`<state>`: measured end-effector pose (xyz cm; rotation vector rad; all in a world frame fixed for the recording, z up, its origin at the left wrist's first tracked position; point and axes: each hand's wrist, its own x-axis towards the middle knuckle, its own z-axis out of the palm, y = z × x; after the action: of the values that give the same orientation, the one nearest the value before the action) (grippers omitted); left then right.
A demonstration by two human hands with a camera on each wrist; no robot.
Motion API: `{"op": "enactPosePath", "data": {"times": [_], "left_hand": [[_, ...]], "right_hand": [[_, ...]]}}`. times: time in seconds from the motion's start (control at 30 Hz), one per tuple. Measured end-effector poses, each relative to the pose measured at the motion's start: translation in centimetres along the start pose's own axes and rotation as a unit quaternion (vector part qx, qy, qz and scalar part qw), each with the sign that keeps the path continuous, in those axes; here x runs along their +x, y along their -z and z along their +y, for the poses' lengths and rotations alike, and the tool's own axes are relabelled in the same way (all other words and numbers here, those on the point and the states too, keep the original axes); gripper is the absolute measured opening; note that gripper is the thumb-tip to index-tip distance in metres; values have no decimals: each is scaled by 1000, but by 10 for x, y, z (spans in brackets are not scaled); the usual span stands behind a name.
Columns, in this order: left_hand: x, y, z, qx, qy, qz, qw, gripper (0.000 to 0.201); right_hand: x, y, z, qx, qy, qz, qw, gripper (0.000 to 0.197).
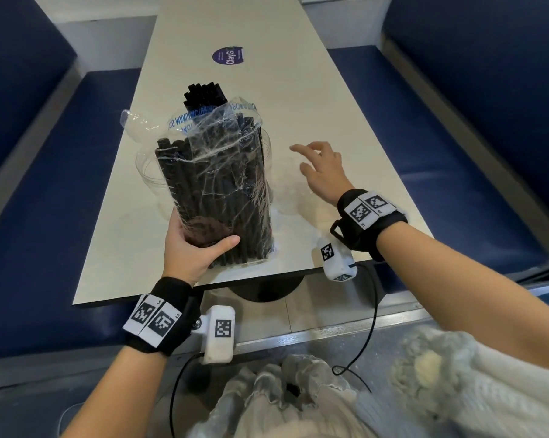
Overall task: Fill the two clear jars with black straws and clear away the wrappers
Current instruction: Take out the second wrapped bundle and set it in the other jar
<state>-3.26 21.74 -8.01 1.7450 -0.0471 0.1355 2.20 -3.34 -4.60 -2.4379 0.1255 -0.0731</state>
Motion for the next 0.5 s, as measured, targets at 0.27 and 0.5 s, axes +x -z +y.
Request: {"op": "enactPosePath", "data": {"times": [0.27,0.5], "left_hand": [[0,0,5,-2,-2,-14,1000,73],[0,-1,14,2,25,-31,999,68]], "right_hand": [[-27,47,-62,204,141,58,967,35],[-48,34,-98,177,250,-73,949,65]]}}
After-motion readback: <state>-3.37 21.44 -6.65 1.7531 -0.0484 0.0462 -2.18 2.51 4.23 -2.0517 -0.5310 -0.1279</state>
